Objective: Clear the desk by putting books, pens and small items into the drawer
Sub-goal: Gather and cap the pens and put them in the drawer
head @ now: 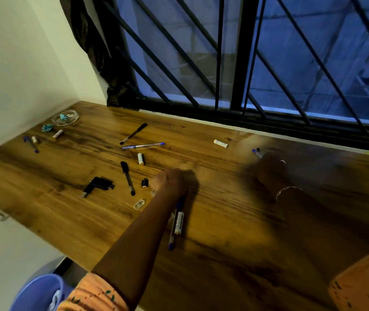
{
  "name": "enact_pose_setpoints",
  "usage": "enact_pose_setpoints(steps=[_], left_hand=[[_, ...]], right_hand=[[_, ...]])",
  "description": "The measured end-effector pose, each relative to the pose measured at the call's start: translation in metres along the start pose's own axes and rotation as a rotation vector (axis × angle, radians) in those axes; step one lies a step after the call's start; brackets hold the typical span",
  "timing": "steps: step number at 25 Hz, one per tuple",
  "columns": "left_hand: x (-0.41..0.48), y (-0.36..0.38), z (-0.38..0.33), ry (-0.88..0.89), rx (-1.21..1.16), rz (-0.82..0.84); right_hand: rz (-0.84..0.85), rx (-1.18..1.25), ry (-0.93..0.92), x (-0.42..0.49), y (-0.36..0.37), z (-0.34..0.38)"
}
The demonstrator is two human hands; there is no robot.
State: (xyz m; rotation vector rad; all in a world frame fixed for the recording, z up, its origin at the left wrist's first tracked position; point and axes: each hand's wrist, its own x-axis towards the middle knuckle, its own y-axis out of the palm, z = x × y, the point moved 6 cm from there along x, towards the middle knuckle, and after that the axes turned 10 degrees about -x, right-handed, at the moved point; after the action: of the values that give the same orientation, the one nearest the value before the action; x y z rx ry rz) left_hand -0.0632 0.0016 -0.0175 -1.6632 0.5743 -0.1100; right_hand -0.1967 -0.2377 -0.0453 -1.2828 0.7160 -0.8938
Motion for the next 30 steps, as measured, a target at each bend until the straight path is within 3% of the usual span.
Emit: enact_pose_setpoints(steps=[4, 7, 10, 13, 18, 20, 23, 27, 30], left_hand=[[-0.004, 0.006, 0.007, -0.026, -0.107, 0.031], [-0.010, -0.010, 0.003, 0.029, -0.134, -0.030], [-0.023, -0.047, -0.013, 0.125, -0.190, -0.192], [-0.041, -0.072, -0.041, 0.322, -0.362, -0.281], [-0.068, -0.063, -0.066, 0.654, -0.640, -0.288], [-0.070, -0.055, -0.069, 0.728, -0.706, -0.250], [-0.073, -0.048, -0.073, 0.768, -0.793, -0.196], [-0.077, -0.043, -0.078, 0.805, -0.859, -0.164], [-0.081, -0.042, -0.081, 0.841, -0.894, -0.155]], right_hand=[[0.139, 0.151, 0.052, 0.004, -0.006, -0.004], [0.154, 0.349, -0.007, -0.002, -0.016, -0.005], [0.112, 0.606, -0.093, -0.013, -0.026, -0.002], [0.173, 0.868, -0.089, -0.026, -0.035, 0.003], [0.546, 1.485, -0.055, -0.074, -0.049, 0.024], [0.628, 1.609, -0.024, -0.086, -0.052, 0.025], [0.615, 1.569, -0.021, -0.100, -0.048, 0.025], [0.416, 1.120, -0.027, -0.113, -0.049, 0.017], [0.256, 0.891, -0.194, -0.114, -0.059, 0.018]])
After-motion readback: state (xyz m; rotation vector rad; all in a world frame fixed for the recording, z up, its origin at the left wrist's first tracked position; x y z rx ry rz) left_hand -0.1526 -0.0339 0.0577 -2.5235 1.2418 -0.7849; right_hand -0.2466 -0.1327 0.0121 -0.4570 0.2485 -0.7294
